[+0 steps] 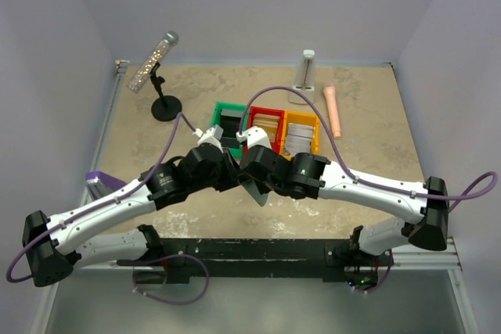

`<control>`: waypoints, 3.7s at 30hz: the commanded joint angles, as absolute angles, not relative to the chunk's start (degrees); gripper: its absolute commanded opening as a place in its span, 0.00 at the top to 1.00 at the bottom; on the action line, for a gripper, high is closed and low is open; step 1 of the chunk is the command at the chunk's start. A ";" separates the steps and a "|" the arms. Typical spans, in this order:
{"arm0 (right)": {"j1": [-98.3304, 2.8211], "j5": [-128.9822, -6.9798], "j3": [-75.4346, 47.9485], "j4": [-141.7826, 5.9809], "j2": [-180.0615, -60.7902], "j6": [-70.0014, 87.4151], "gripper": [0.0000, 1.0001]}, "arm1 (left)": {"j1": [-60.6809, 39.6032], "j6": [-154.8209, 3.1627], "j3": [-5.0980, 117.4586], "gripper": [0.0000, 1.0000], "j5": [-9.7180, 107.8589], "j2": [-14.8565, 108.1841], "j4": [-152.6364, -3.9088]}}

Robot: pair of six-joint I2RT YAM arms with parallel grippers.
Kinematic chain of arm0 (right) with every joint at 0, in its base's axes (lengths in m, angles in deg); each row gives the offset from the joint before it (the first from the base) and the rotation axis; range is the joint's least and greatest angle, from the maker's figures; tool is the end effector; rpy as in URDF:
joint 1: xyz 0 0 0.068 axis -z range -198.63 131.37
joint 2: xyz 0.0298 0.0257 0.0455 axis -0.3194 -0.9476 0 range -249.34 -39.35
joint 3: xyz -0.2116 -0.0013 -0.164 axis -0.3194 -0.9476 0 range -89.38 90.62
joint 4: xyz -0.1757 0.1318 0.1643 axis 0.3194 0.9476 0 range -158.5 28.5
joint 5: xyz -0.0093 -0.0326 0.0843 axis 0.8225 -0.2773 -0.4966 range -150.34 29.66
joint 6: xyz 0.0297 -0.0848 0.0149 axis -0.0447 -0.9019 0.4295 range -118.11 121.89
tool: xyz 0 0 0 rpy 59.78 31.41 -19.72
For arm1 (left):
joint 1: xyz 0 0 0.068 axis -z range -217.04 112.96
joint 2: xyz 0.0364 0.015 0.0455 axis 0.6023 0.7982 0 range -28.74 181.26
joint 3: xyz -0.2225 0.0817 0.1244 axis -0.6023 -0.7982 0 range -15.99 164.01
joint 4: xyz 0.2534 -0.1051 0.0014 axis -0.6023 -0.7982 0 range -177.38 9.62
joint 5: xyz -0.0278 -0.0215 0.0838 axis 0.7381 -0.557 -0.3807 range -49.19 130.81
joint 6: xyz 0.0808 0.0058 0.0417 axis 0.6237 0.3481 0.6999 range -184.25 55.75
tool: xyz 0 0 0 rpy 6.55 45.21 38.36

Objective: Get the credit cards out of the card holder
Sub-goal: Open the card holder at the center of the board.

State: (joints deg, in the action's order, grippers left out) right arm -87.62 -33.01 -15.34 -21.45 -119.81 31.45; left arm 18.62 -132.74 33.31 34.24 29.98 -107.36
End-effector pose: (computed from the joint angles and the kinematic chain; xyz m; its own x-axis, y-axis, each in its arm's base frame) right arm 0.1526 0.2928 0.2816 -0.6114 -0.3696 -0.6997 -0.4941 0.8690 -0.0272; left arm 0.1630 -0.2223 0.2593 -0.8376 -0.4124 -0.3583 -0.0298 0.6893 -0.7238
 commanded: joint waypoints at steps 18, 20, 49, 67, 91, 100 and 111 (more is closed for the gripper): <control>-83.93 -34.23 -20.38 -18.31 -113.79 34.24 1.00 | 18.95 -132.02 29.63 1.00 35.27 26.28 -104.11; -83.32 -35.38 -20.65 -18.31 -113.09 34.32 1.00 | 18.86 -130.44 29.37 1.00 36.41 26.54 -103.06; -83.23 -48.74 -26.44 -23.06 -105.35 30.72 0.52 | 18.25 -107.76 15.66 1.00 52.93 17.93 -75.47; -79.71 -54.09 -31.37 -27.18 -96.31 31.69 0.50 | 16.40 -104.50 7.31 1.00 75.60 17.14 -51.21; -74.26 -64.73 -36.03 -28.94 -83.11 31.95 0.44 | 11.21 -106.79 7.04 1.00 86.69 27.86 -36.08; -74.17 -68.60 -37.35 -30.61 -84.26 32.21 0.44 | 11.21 -107.84 6.95 1.00 87.48 27.95 -33.88; -72.86 -84.58 -41.39 -36.94 -82.41 31.69 0.44 | 10.69 -109.78 6.51 1.00 87.92 27.95 -28.97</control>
